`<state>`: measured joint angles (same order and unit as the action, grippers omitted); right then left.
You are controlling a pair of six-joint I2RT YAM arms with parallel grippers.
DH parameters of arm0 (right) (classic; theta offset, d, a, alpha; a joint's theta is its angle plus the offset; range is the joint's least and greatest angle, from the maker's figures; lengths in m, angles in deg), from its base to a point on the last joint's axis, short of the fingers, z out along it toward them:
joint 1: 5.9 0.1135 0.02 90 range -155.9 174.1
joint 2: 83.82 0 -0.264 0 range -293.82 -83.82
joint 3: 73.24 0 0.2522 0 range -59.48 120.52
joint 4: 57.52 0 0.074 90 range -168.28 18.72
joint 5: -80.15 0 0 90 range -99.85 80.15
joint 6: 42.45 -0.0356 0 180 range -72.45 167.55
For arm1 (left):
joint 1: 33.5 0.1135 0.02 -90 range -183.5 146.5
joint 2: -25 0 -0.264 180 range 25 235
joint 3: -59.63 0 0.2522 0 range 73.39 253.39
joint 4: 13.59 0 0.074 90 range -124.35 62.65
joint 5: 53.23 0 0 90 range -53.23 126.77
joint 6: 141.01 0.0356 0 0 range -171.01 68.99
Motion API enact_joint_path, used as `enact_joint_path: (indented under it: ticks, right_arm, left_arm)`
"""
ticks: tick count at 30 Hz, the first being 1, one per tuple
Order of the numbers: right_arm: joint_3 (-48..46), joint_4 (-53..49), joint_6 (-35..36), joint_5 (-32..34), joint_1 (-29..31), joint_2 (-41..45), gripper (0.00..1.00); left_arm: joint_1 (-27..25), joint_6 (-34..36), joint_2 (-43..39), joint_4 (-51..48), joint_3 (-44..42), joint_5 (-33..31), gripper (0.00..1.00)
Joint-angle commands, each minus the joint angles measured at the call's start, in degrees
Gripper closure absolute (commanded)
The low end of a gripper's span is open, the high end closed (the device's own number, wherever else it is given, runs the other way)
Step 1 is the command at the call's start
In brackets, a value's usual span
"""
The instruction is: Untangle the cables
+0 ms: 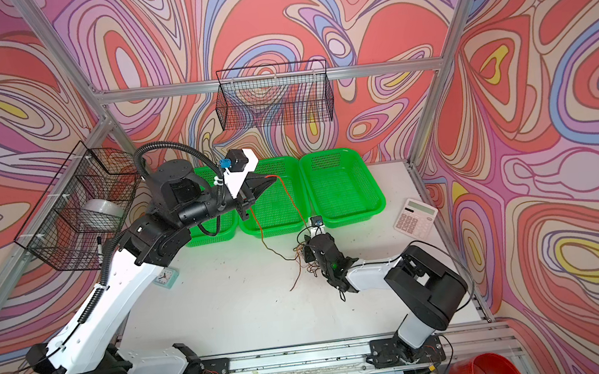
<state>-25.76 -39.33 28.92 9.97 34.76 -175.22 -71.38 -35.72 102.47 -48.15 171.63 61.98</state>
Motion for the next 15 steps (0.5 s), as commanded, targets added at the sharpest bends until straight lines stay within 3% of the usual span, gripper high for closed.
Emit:
enact_joint_path:
  ticks: [1,10,15]
  right_arm:
    - [-3.7,1.2,0.8,-1.6,-0.4,3.1,0.58]
    - [-6.9,0.7,10.7,-4.5,-0.4,17.2,0.39]
    - [-5.8,-2.0,14.5,-4.4,-0.4,20.8,0.36]
  left_arm:
    - [0.1,1.8,-0.5,1.4,3.7,-0.6,1.0]
    - [0.8,1.7,-0.9,1.0,-0.9,-1.0,1.0]
    - [0.7,0.7,-0.7,1.1,-1.5,0.3,1.0]
